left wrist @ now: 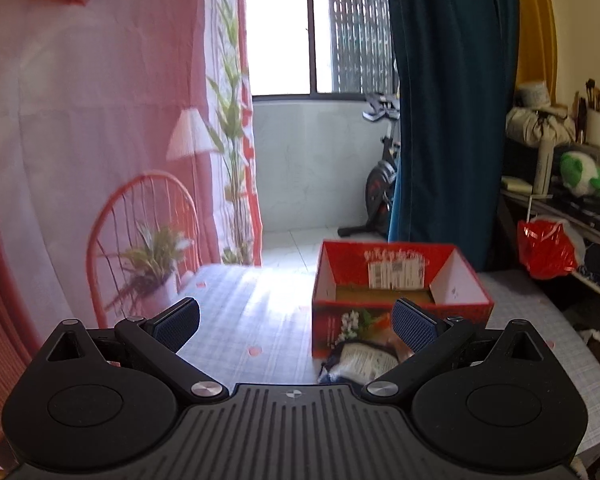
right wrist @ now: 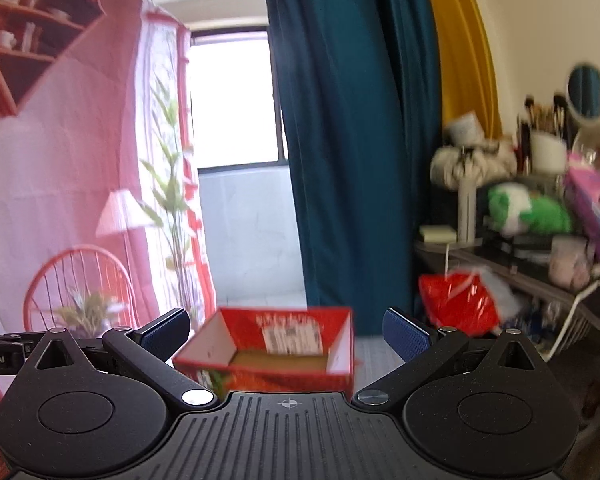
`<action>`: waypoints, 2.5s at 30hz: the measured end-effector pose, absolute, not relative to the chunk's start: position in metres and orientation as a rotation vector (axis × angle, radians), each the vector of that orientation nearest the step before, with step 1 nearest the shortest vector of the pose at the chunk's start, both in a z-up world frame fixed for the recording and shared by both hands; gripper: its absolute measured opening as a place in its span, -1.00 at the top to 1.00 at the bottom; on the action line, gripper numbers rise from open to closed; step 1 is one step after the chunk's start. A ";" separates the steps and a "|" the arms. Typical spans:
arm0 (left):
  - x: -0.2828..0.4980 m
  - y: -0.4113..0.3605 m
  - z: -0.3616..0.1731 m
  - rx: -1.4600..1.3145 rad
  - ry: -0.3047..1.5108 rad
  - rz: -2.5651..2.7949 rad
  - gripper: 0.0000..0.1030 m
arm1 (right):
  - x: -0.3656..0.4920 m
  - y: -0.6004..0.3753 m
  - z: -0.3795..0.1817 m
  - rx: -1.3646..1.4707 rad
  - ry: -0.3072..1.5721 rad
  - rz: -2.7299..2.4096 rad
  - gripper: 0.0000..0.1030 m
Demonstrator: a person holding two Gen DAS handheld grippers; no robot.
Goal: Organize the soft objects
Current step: 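Lower the left and right grippers onto the white cloth and close them, then lift the white cloth with the right gripper while the left gripper also pinches it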
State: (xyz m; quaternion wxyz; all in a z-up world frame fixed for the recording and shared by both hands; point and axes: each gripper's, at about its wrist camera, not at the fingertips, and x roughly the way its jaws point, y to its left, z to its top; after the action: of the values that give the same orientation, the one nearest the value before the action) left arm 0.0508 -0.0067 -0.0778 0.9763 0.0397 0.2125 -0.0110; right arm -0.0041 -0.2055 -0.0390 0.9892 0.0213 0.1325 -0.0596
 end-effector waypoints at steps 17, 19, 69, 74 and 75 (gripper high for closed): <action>0.116 -0.007 -0.228 0.061 0.786 -0.209 -0.33 | 0.057 -0.230 -0.215 0.103 0.644 -0.091 -0.53; 0.122 -0.007 -0.241 0.045 0.824 -0.216 -0.20 | 0.060 -0.232 -0.225 0.126 0.673 -0.078 -0.42; 0.137 -0.033 -0.291 0.107 0.846 -0.409 0.66 | 0.085 -0.234 -0.286 0.139 0.809 -0.024 0.32; 0.130 -0.028 -0.280 0.112 0.823 -0.381 0.70 | 0.077 -0.233 -0.274 0.144 0.775 -0.021 0.53; 0.128 -0.028 -0.277 0.113 0.816 -0.379 0.72 | 0.074 -0.232 -0.272 0.143 0.769 -0.017 0.56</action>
State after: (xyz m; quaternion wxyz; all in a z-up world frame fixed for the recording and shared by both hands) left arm 0.1280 -0.0276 -0.2768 0.8989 0.0546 0.3942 -0.1831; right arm 0.0743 -0.2317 -0.2715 0.9245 0.0698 0.3746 -0.0081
